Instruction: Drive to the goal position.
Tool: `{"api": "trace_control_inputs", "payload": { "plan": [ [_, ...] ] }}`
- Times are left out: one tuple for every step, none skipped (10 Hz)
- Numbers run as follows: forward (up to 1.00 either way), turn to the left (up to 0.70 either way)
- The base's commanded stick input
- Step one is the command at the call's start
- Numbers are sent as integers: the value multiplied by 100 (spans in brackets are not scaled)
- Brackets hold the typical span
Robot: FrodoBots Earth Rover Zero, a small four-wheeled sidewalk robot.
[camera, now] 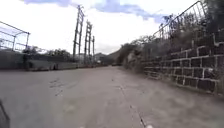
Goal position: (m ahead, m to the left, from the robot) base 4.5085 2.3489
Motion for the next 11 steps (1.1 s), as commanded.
{"api": "trace_control_inputs", "payload": {
  "plan": [
    [70,0],
    [70,0],
    [70,0],
    [70,0],
    [70,0],
    [70,0],
    [70,0],
    [70,0],
    [70,0],
    [70,0],
    [70,0]
  ]
}}
